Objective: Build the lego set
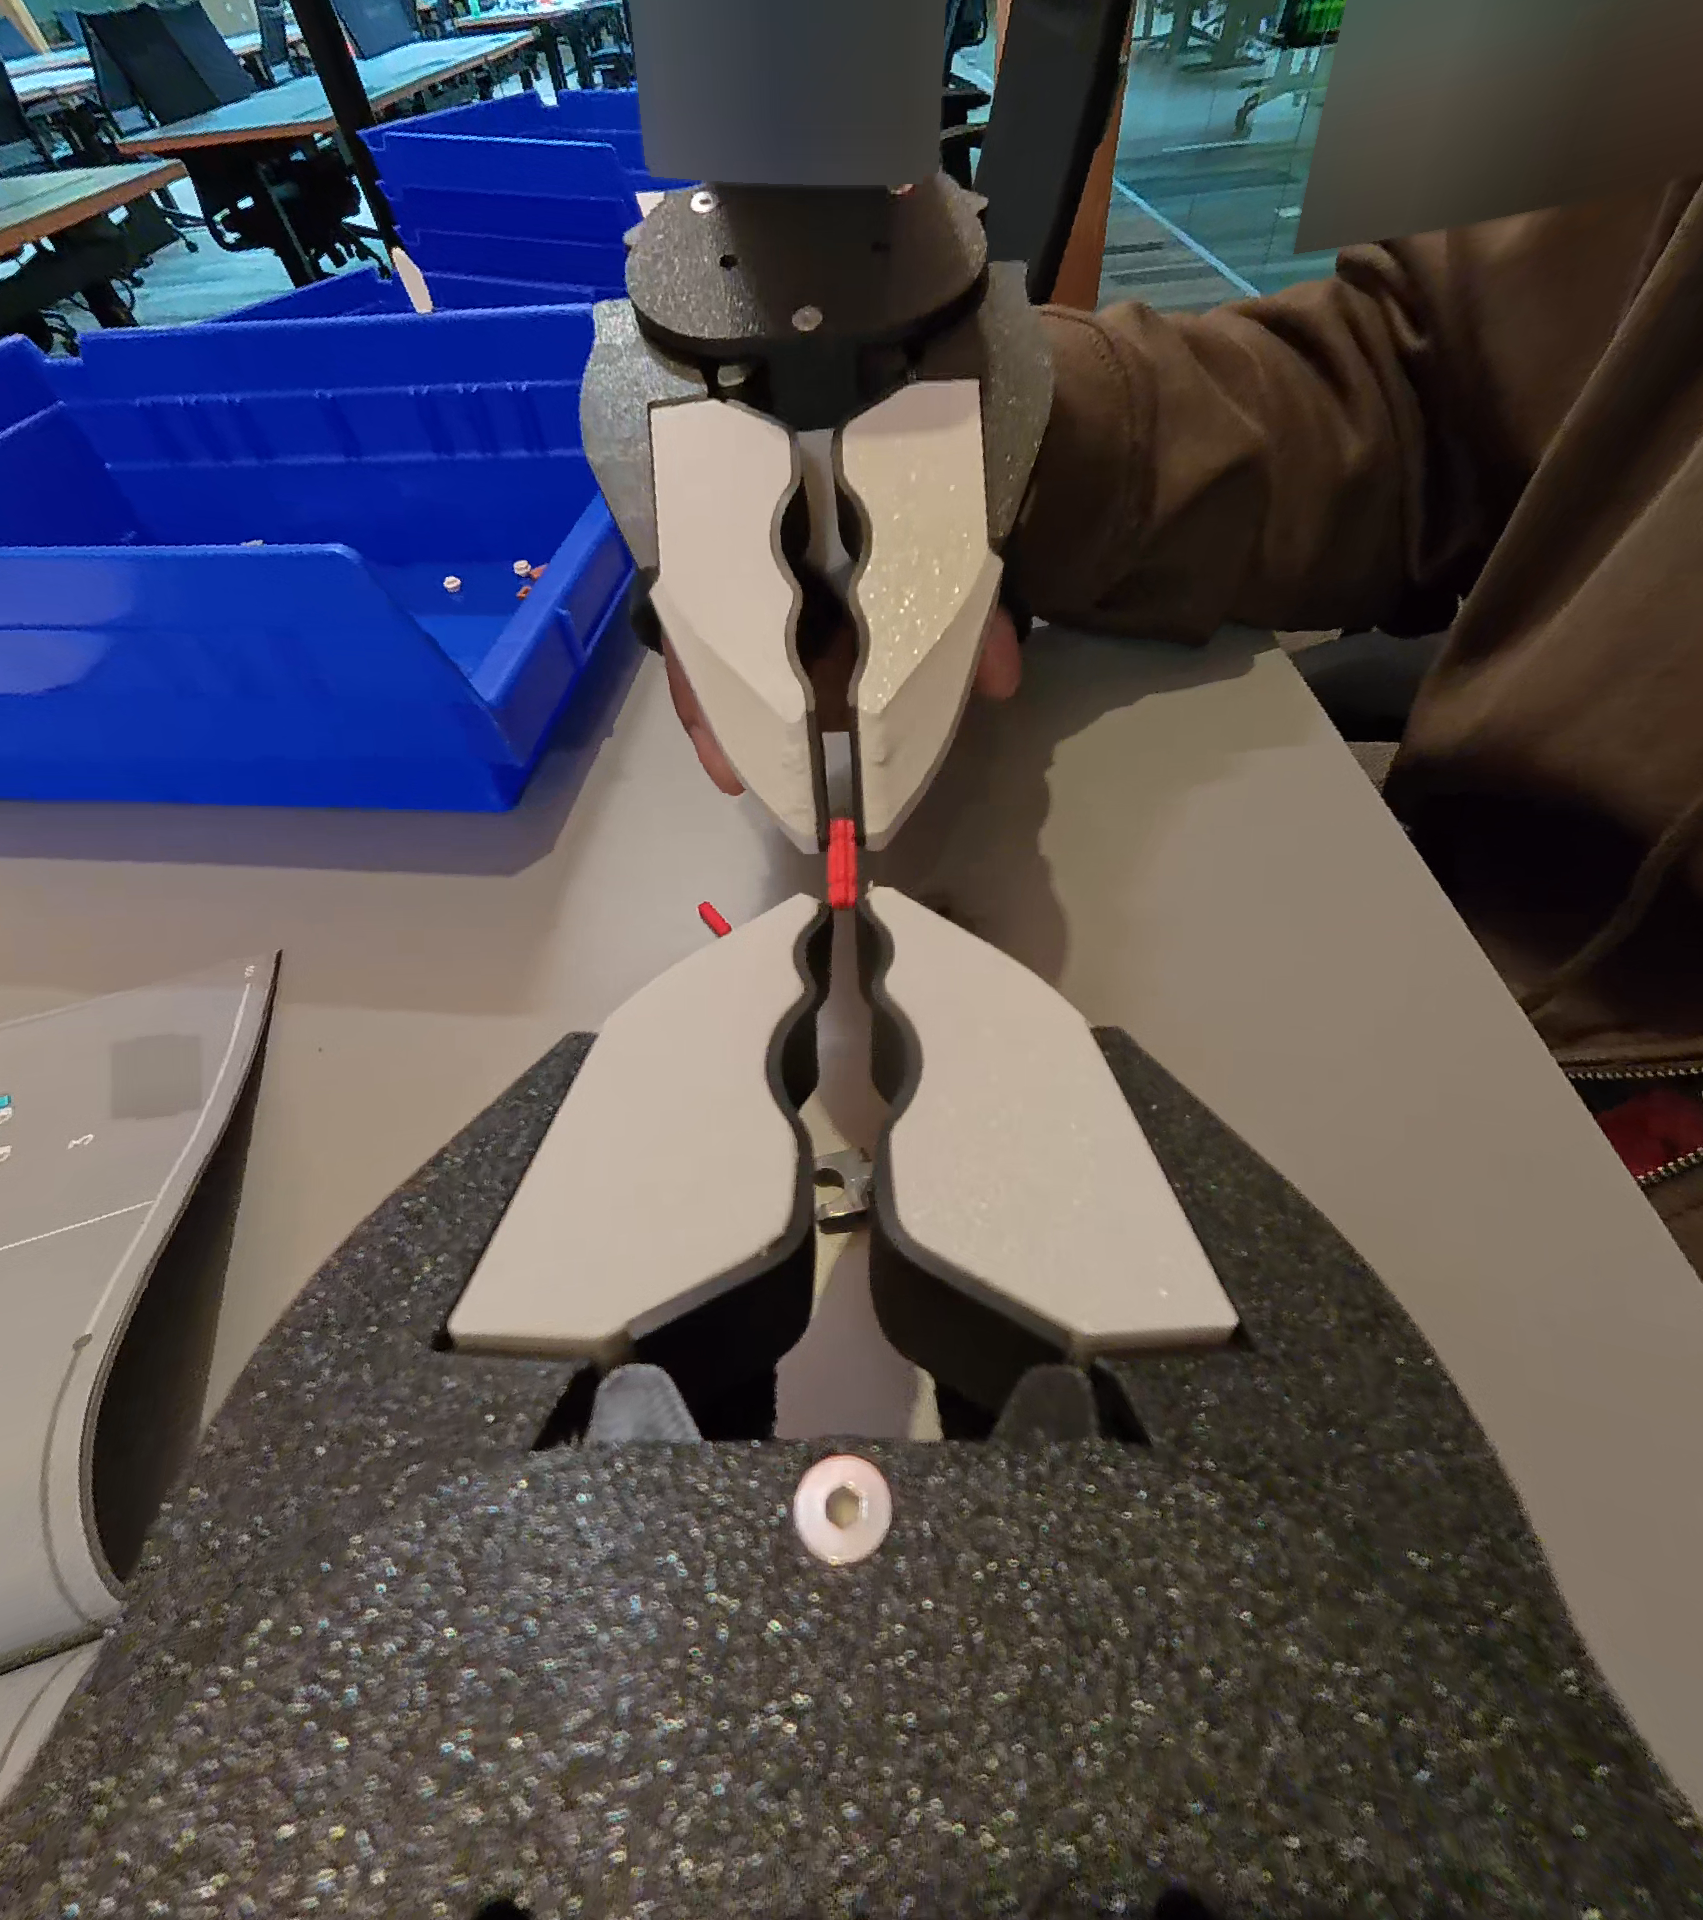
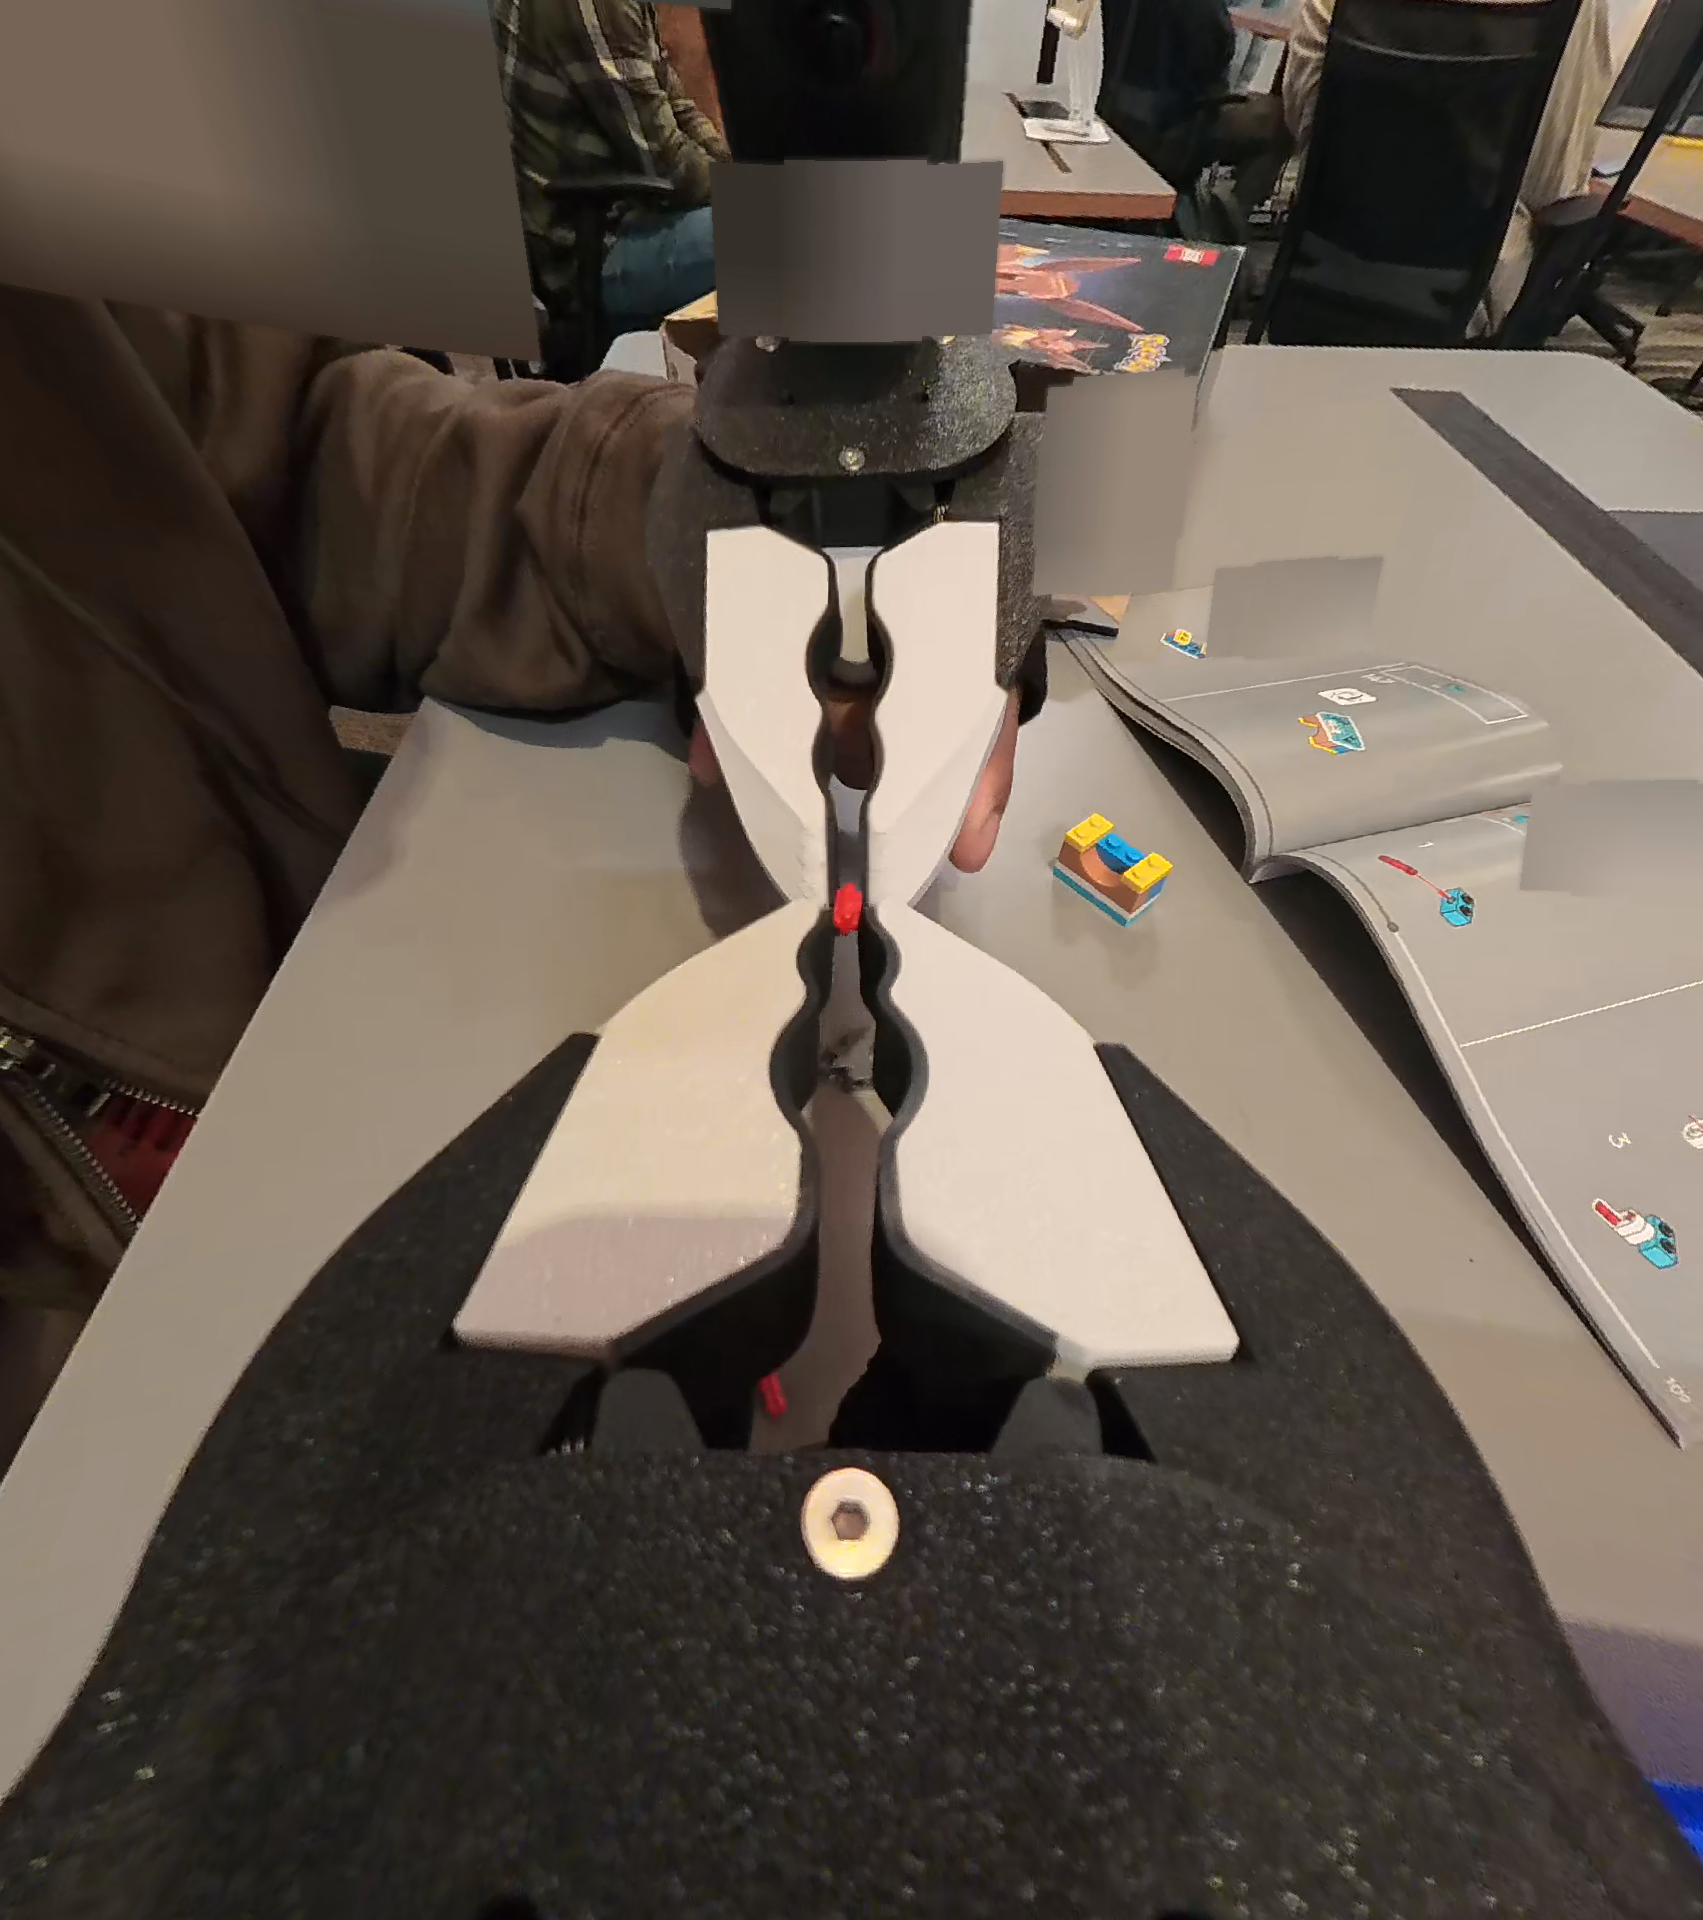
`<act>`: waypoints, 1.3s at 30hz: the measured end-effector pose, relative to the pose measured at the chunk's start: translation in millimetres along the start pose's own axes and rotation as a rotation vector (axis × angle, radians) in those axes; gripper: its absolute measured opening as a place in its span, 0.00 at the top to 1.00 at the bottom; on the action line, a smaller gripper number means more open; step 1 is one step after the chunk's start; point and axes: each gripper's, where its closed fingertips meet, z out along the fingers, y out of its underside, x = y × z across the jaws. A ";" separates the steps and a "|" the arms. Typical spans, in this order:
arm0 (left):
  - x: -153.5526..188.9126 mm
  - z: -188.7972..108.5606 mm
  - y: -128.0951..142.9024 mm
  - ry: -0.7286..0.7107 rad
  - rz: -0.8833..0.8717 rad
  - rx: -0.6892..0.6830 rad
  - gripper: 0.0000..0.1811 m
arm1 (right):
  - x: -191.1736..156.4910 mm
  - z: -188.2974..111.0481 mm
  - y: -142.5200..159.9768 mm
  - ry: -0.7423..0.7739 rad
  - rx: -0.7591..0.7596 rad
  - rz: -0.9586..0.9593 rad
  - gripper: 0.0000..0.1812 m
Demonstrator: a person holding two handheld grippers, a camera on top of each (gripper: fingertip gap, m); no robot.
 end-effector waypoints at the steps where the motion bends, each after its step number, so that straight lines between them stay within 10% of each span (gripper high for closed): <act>1: -0.4 0.2 0.2 -0.005 0.004 -0.001 0.98 | 0.0 0.0 0.2 0.002 -0.001 0.000 0.98; 31: -0.6 2.9 5.9 -0.036 0.040 -0.074 0.97 | 1.3 5.8 8.4 0.025 -0.059 -0.014 0.98; 39: -27.2 -7.2 64.9 -0.149 -0.040 -0.379 0.81 | 24.2 -7.3 18.7 0.138 -0.078 0.023 0.98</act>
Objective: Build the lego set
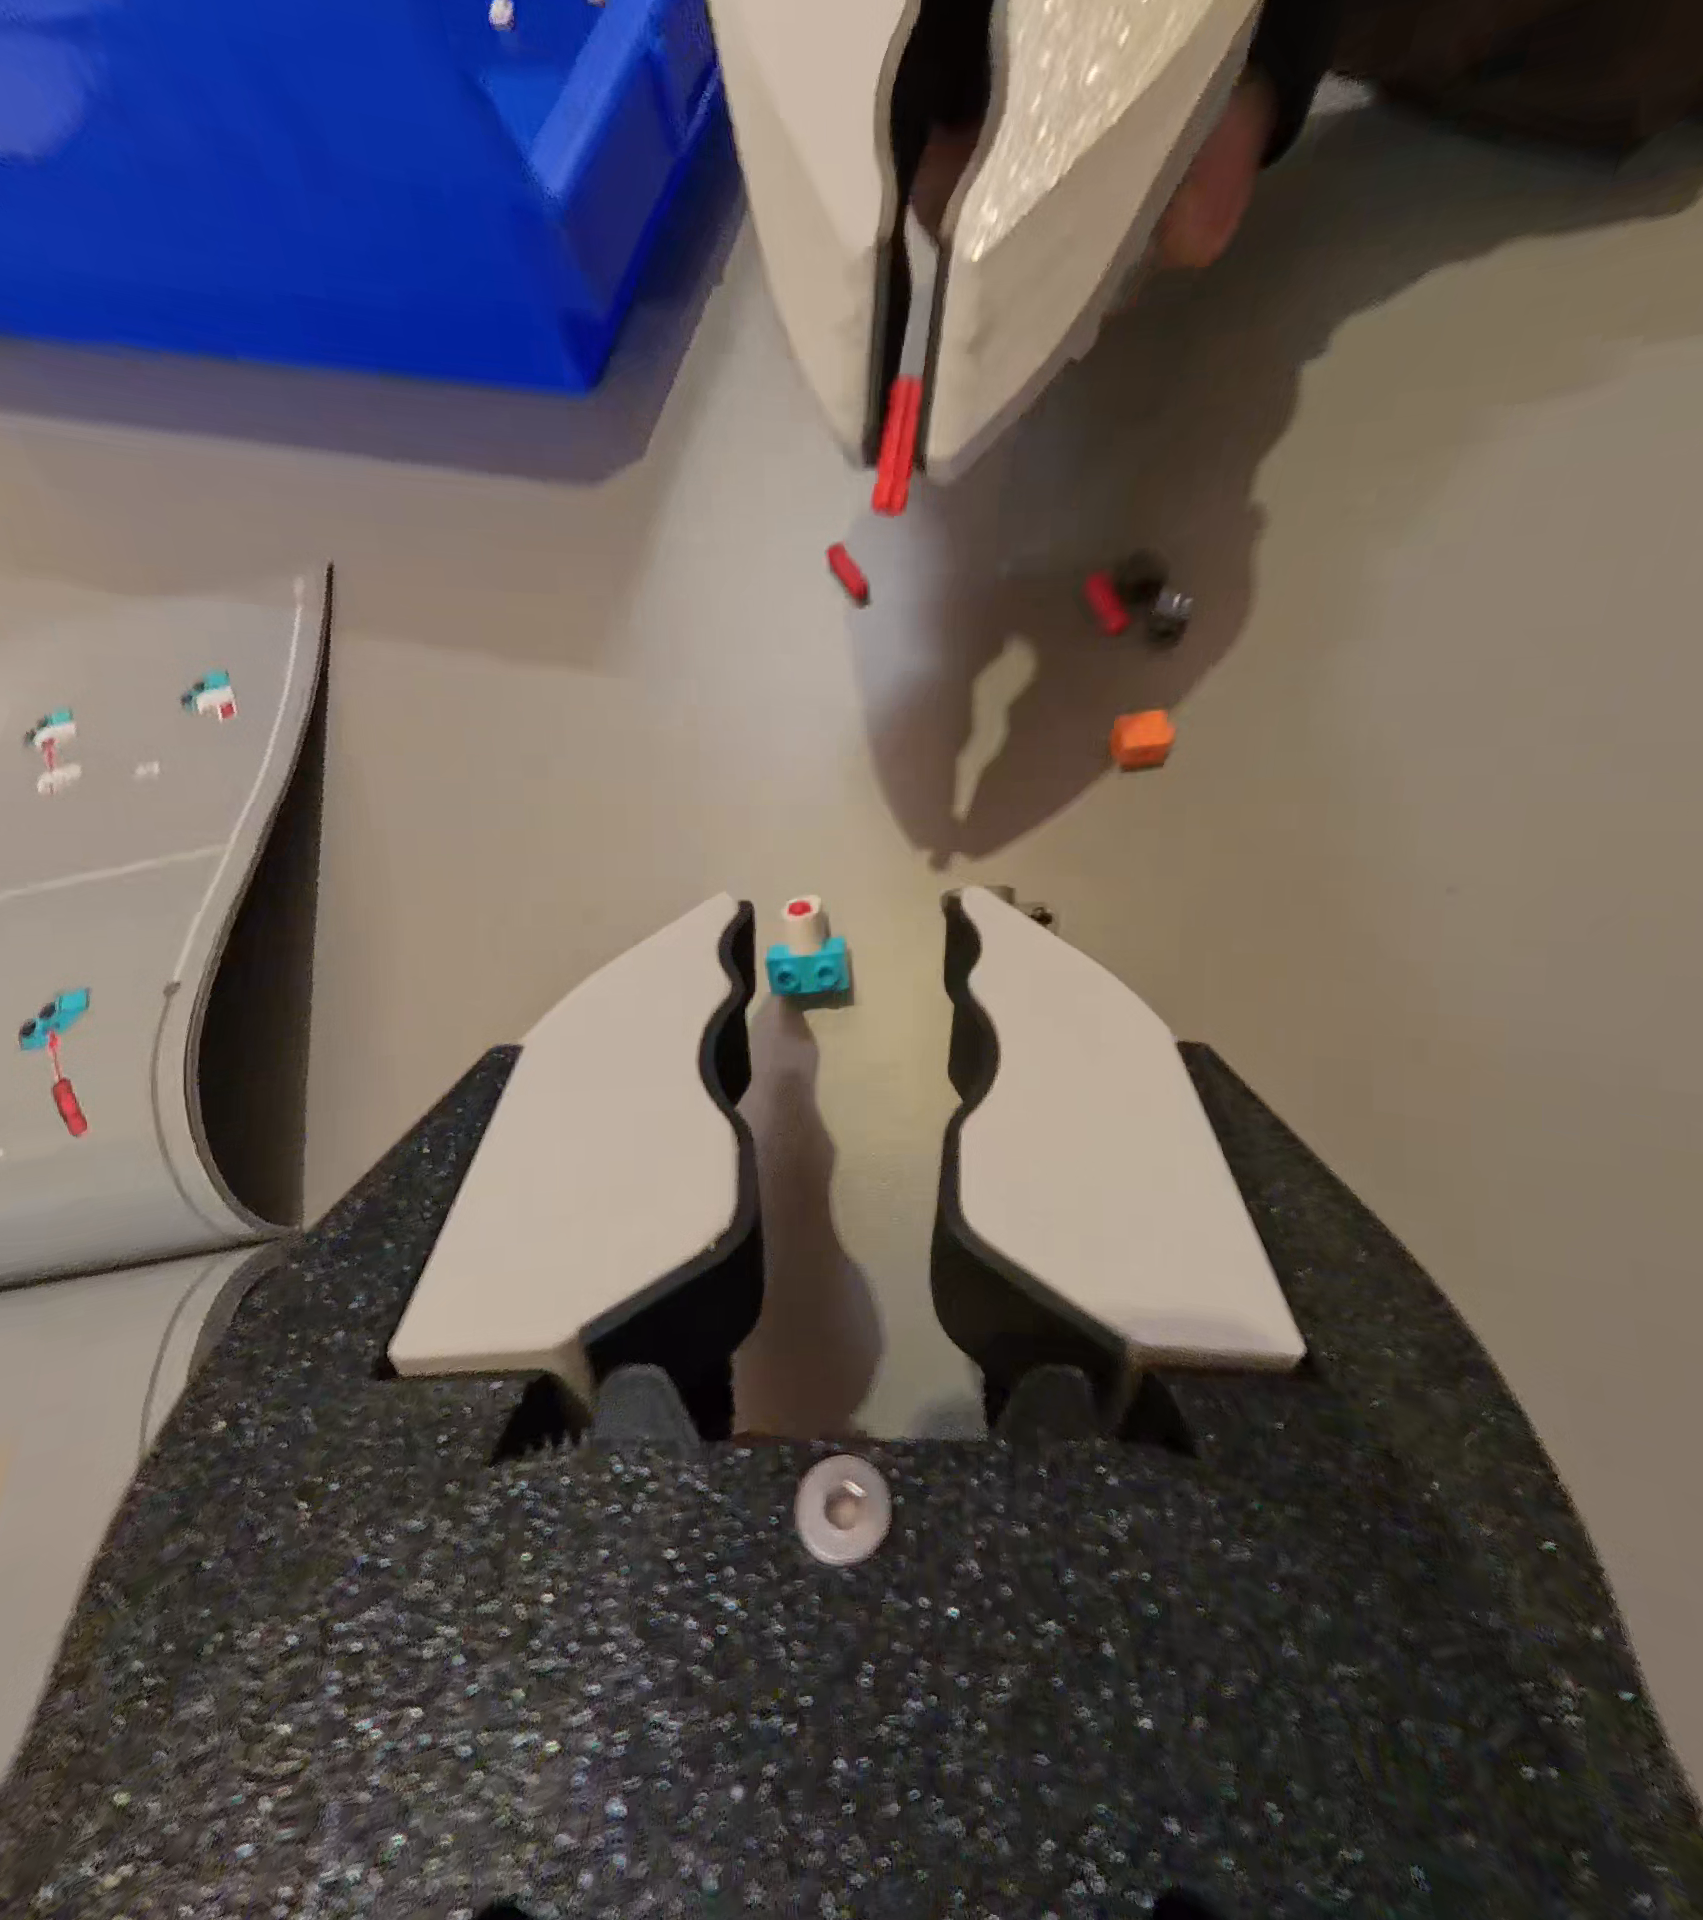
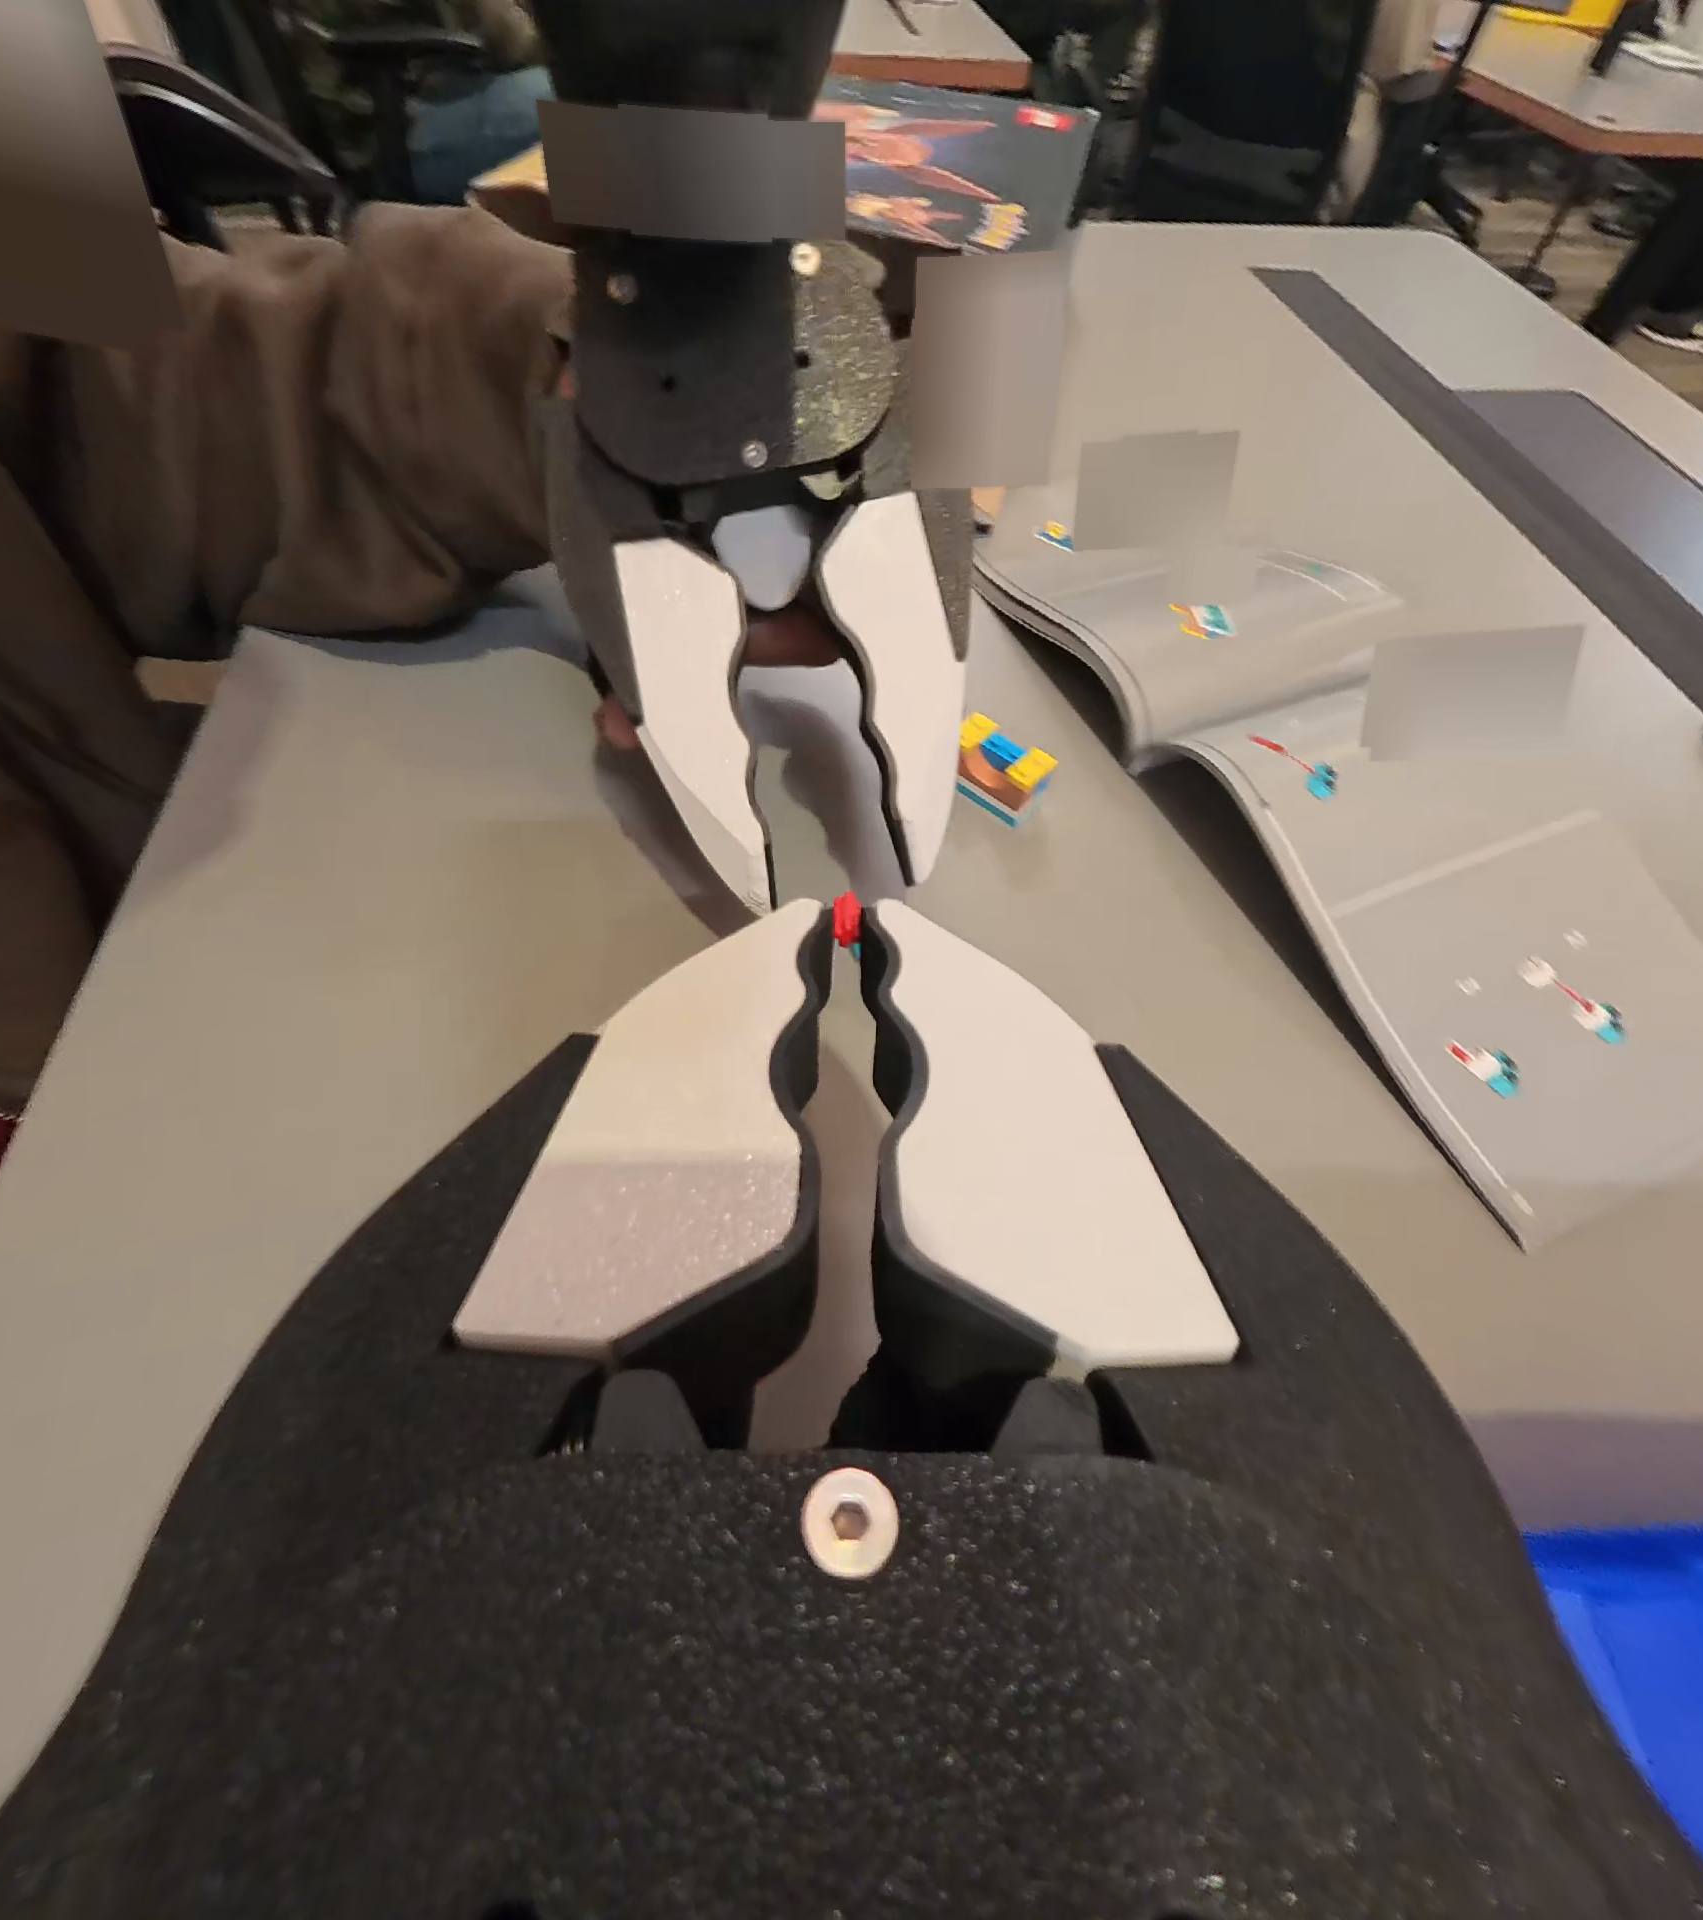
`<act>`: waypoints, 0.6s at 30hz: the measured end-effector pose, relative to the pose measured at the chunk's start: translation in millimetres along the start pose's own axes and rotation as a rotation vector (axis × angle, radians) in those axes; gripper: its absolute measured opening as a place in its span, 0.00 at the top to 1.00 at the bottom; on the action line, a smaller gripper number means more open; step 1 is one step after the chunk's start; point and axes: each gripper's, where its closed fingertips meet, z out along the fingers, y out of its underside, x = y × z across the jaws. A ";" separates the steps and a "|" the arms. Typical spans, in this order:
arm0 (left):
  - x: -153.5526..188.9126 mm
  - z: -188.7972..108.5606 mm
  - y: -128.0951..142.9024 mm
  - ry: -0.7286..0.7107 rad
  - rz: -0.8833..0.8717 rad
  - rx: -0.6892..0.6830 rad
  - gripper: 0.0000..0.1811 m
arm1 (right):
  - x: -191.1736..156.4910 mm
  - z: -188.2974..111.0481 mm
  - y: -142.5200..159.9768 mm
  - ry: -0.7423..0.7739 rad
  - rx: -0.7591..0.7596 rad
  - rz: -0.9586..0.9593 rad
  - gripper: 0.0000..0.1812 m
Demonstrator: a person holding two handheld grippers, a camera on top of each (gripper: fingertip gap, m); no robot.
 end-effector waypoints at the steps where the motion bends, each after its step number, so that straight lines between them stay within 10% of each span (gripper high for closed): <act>1: -1.8 2.7 3.2 -0.010 -0.013 -0.018 0.81 | 2.2 -0.5 1.8 0.010 -0.002 0.005 0.98; 18: -4.4 19.3 15.5 -0.010 -0.072 -0.085 0.91 | -1.7 14.4 19.4 0.003 -0.057 0.020 0.98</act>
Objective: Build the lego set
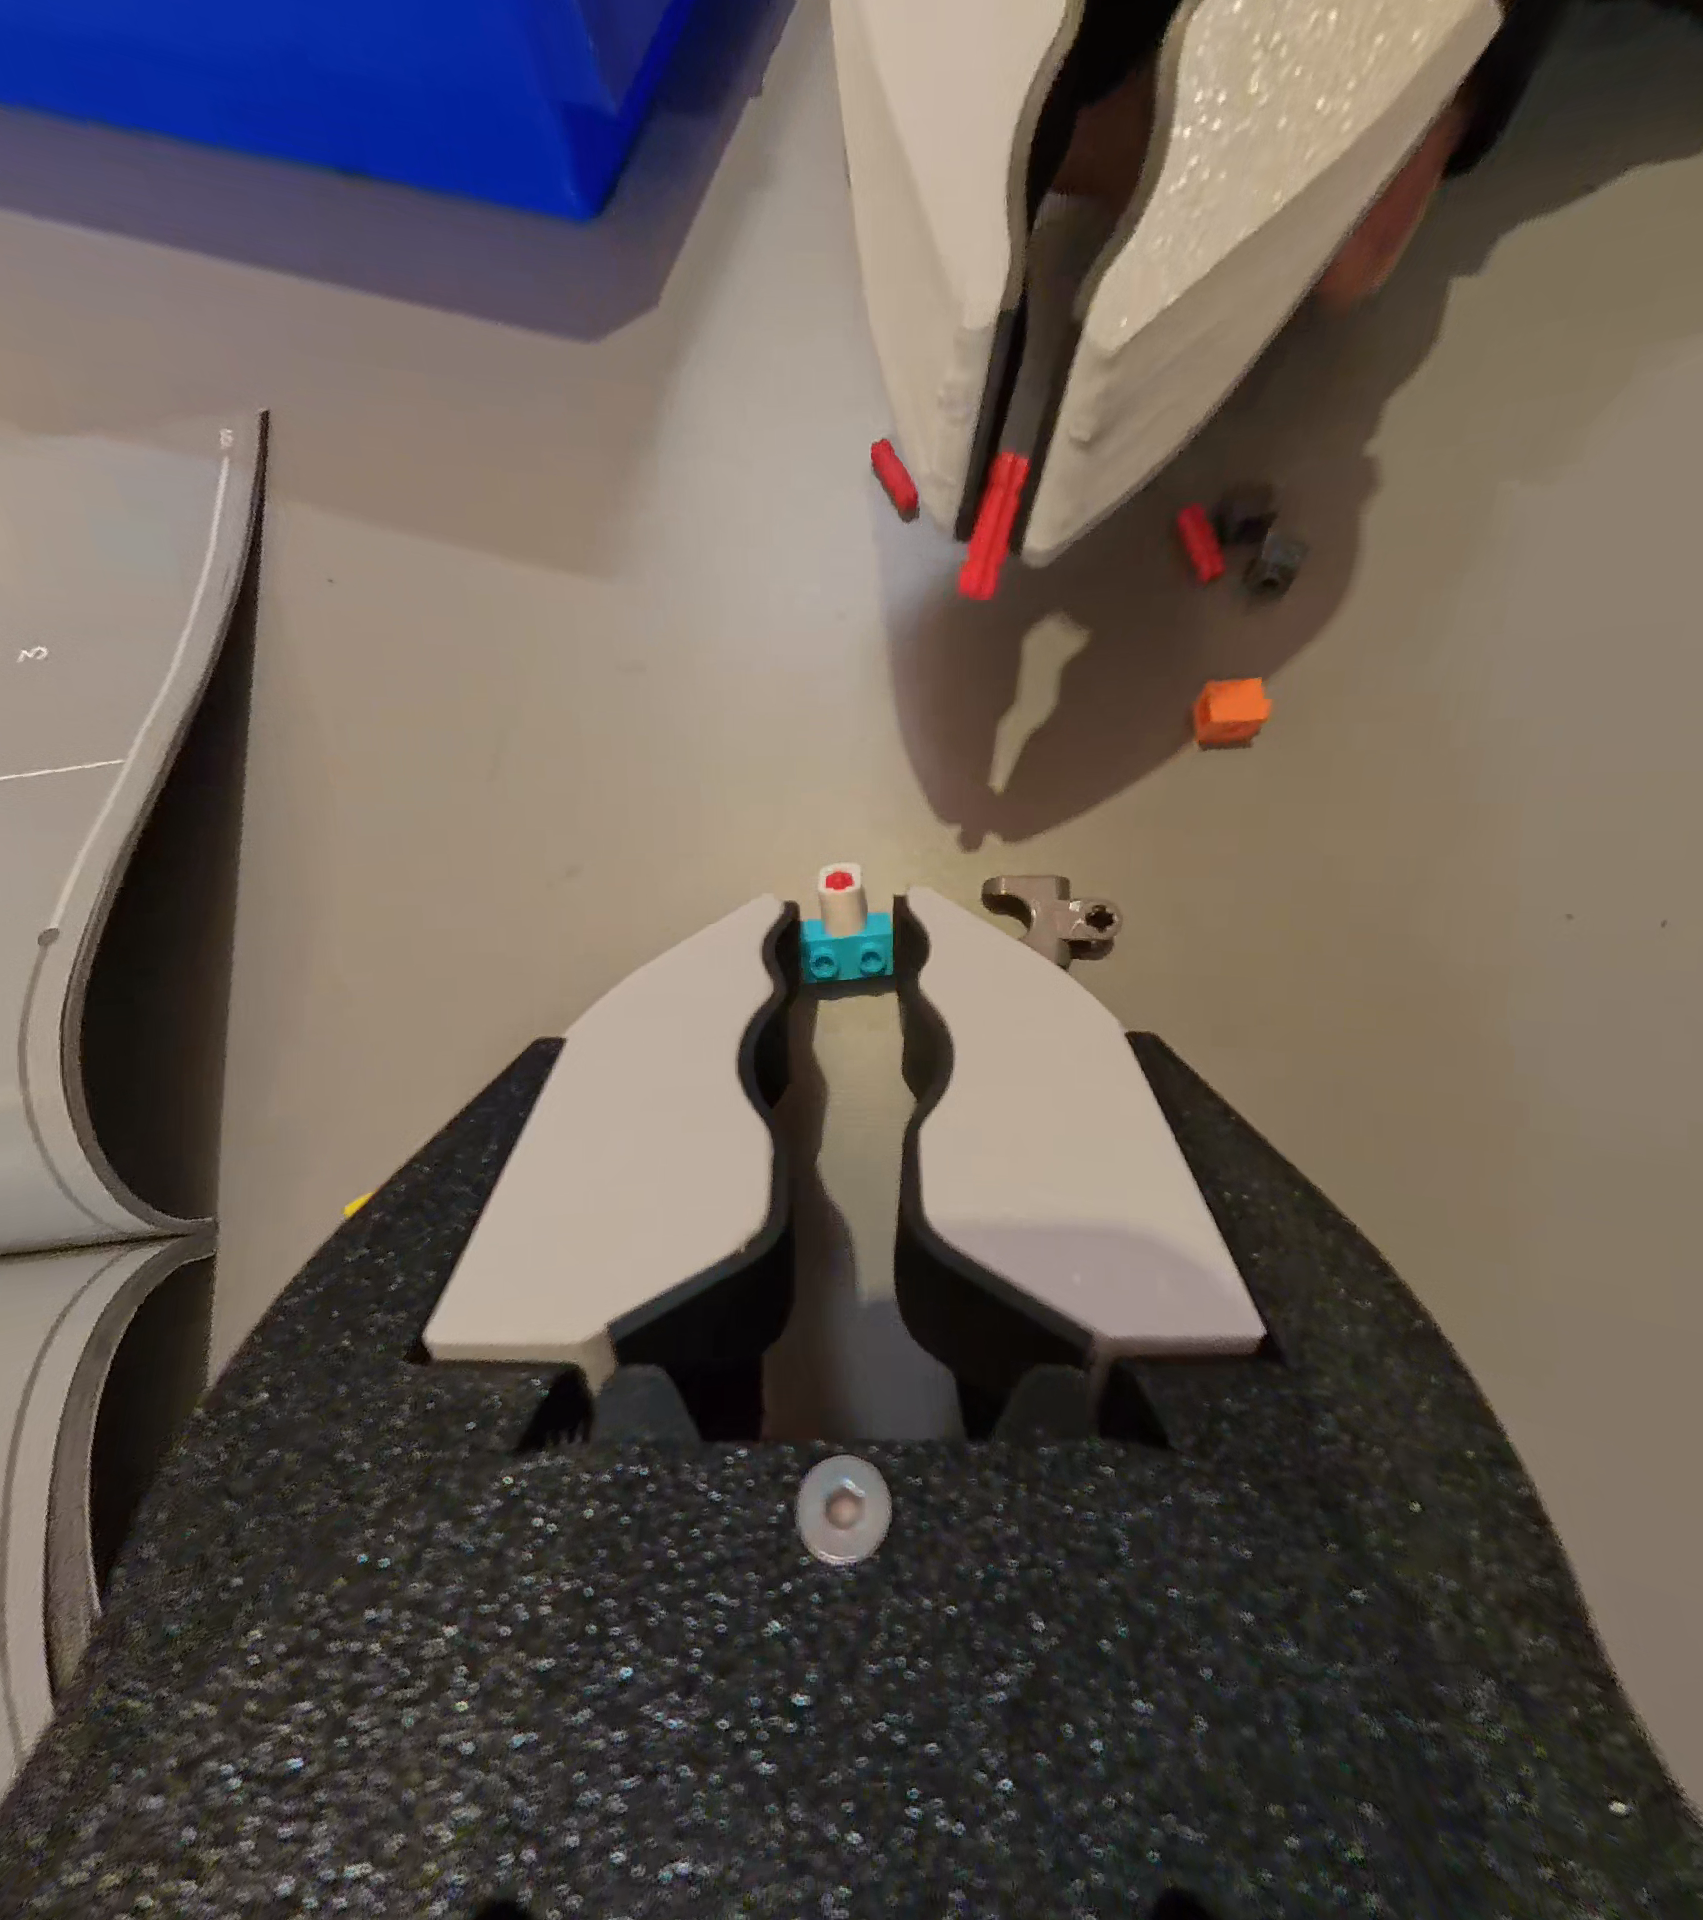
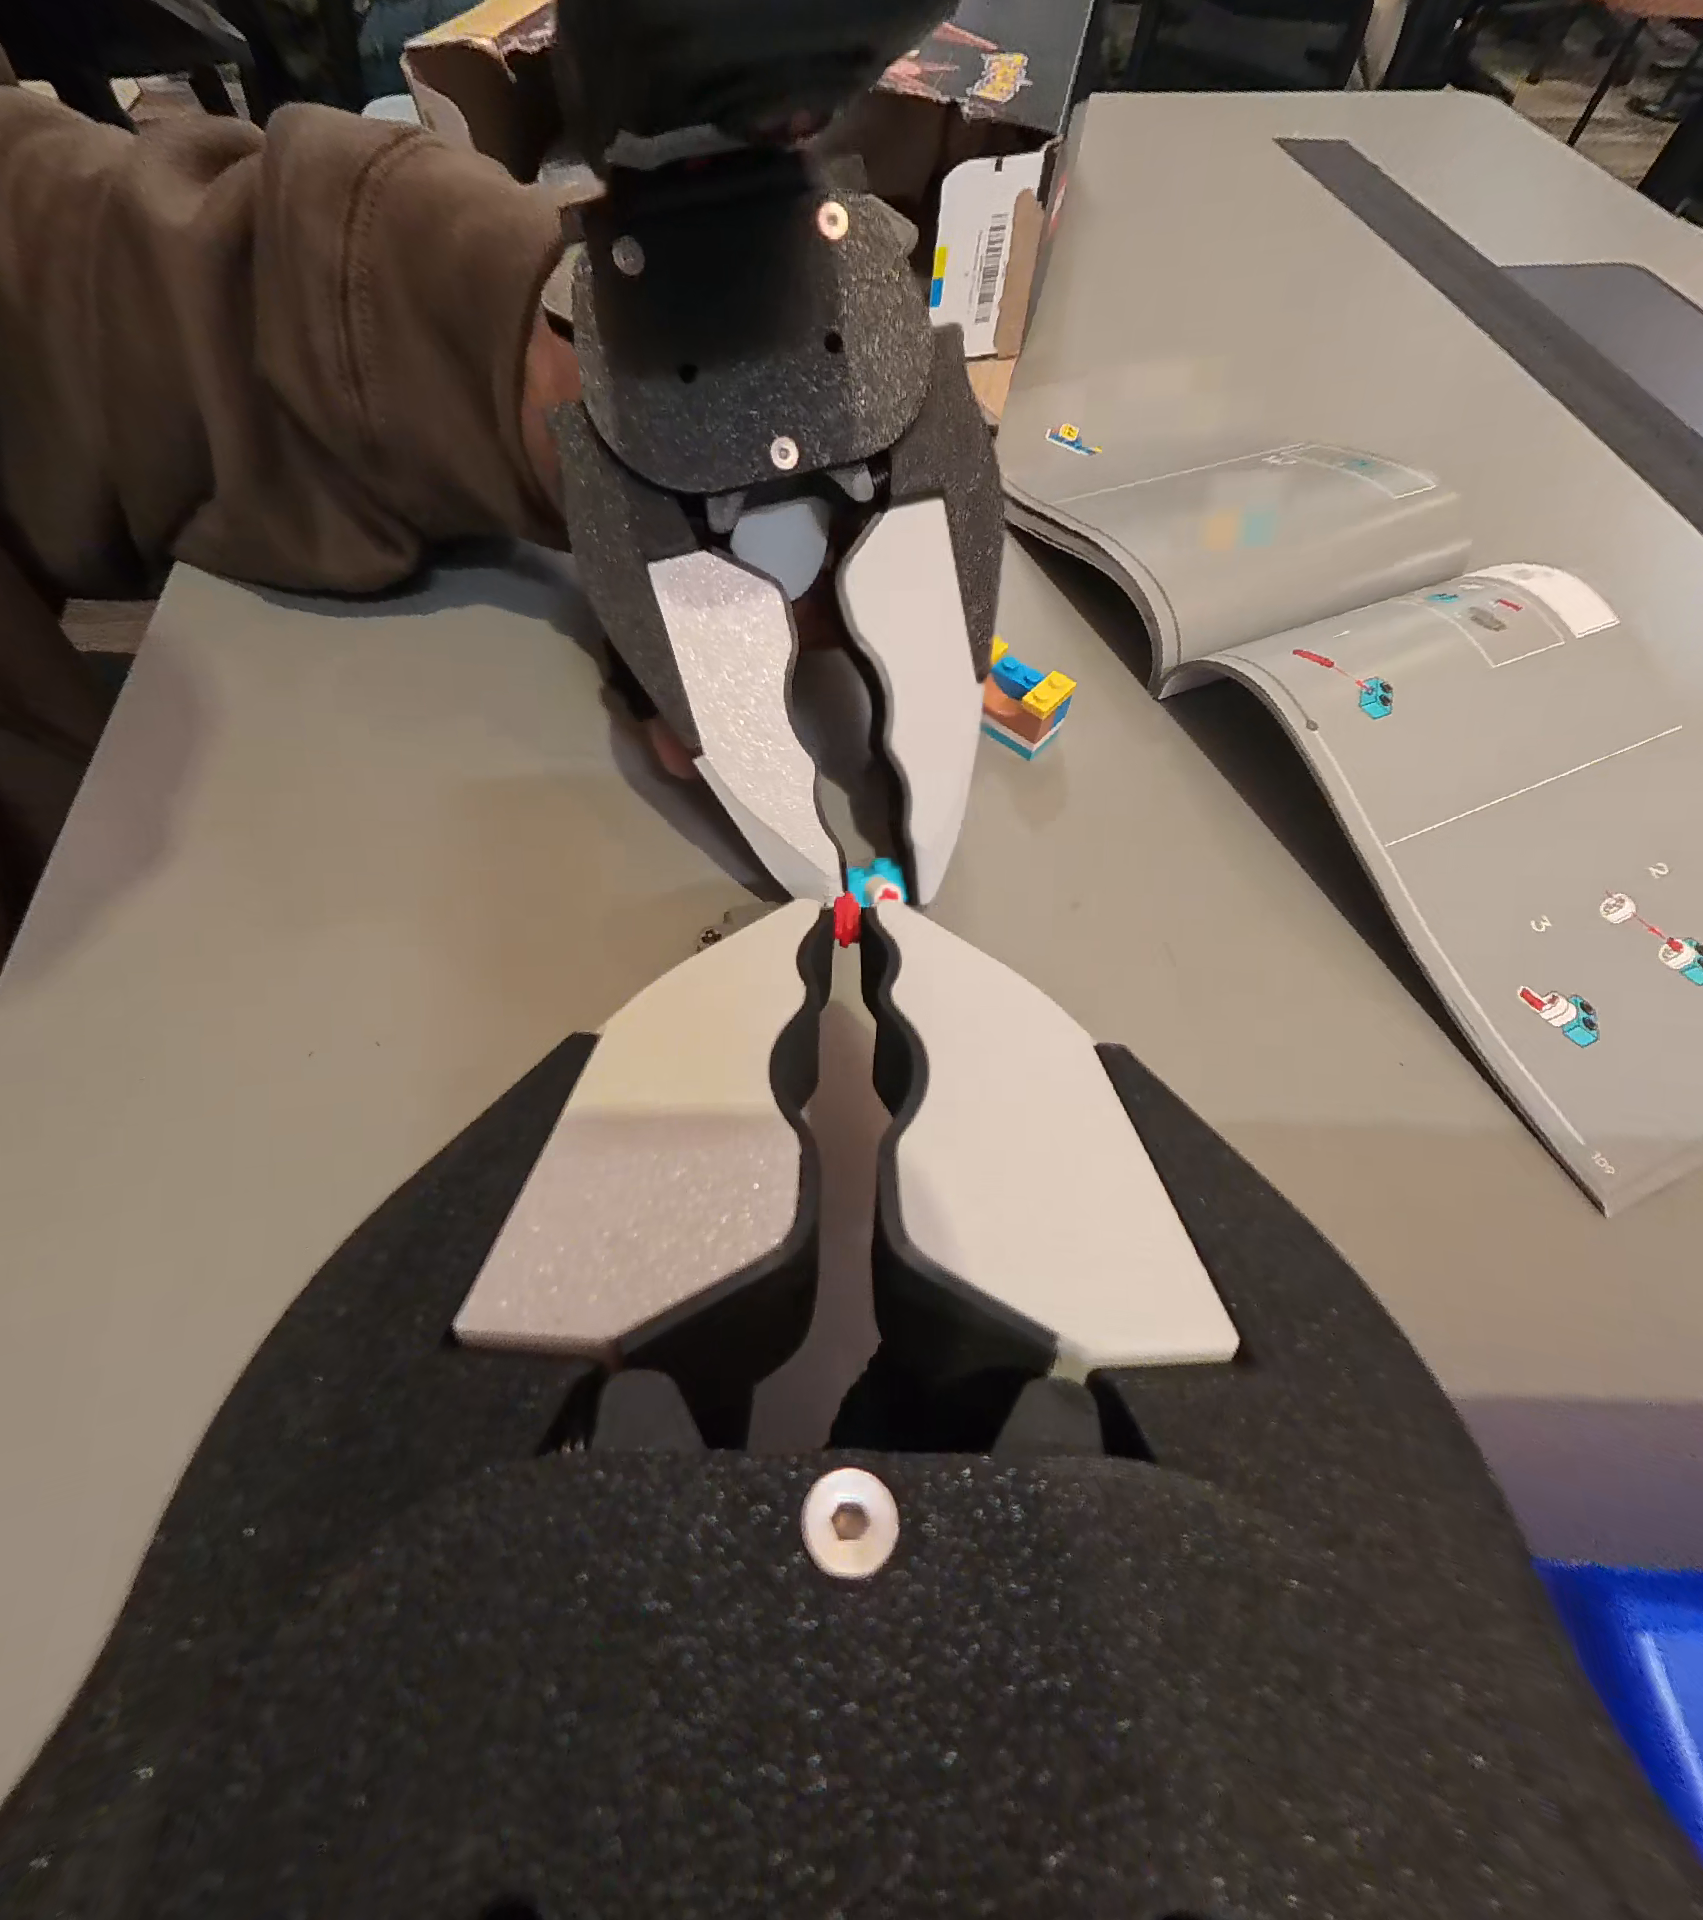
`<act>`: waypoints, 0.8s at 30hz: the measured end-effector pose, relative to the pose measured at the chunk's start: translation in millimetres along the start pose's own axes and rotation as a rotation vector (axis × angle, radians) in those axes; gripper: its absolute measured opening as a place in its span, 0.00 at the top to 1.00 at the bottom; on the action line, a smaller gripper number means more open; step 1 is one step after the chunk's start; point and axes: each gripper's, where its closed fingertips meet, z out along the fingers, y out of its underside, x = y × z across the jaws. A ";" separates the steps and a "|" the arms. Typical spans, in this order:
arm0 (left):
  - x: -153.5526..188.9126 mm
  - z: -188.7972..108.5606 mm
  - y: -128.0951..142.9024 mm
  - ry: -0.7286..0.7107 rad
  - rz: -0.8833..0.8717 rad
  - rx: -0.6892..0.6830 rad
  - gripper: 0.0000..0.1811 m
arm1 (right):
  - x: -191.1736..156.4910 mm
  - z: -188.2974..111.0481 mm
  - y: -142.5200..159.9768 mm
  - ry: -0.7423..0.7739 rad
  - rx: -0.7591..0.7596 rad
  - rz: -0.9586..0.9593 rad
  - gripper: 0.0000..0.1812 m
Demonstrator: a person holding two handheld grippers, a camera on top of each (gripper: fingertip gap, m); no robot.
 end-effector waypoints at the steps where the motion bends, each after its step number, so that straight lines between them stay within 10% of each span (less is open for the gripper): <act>1: -0.3 -0.1 -0.3 -0.003 0.007 0.001 0.91 | 0.0 0.6 0.9 0.002 -0.004 -0.001 0.98; 24: 27.6 -12.1 -47.5 0.093 0.115 0.289 0.91 | -10.1 -1.9 8.8 -0.048 -0.083 -0.054 0.98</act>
